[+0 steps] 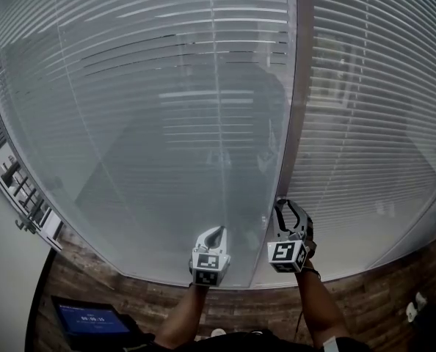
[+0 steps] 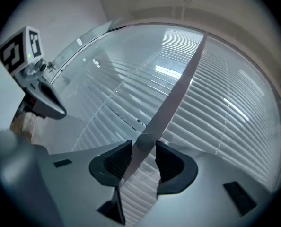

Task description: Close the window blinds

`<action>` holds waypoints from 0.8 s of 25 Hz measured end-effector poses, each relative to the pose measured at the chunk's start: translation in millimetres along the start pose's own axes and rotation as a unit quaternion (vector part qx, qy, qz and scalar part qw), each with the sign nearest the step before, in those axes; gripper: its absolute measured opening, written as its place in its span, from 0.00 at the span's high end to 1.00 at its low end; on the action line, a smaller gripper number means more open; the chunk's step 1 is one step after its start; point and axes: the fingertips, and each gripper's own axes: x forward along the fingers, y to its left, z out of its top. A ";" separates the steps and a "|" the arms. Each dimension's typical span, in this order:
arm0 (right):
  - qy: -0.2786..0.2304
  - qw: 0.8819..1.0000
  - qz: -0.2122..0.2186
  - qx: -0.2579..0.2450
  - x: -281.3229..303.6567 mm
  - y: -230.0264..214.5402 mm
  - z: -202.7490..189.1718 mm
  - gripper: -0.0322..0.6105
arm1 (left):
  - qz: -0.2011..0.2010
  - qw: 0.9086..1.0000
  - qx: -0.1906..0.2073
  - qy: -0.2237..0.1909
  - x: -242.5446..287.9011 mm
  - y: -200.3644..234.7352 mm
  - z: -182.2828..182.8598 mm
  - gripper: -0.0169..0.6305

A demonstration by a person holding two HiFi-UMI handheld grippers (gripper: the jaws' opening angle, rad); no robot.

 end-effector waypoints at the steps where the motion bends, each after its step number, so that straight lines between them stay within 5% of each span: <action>1: 0.001 0.999 0.004 0.045 0.3 0.0 -3.4 0.73 | -0.001 1.000 0.001 0.001 0.0 -0.4 -1.1 0.98; 6: -0.005 0.962 0.014 0.271 5.3 -6.0 -7.4 0.73 | -0.006 1.000 0.002 0.010 -1.1 -4.4 -7.2 0.98; 12: 0.007 0.930 0.007 0.368 8.9 -15.5 -3.5 0.74 | -0.013 0.999 -0.013 0.031 -6.1 -13.2 -5.2 0.98; 16: 0.002 0.938 0.009 0.346 10.8 -15.1 -4.5 0.75 | -0.008 1.000 0.006 0.011 -1.4 -7.6 -10.0 0.98; 20: 0.017 0.975 -0.007 0.221 10.9 -11.7 -0.7 0.75 | -0.007 1.000 0.000 0.016 -6.0 -5.7 -5.4 0.98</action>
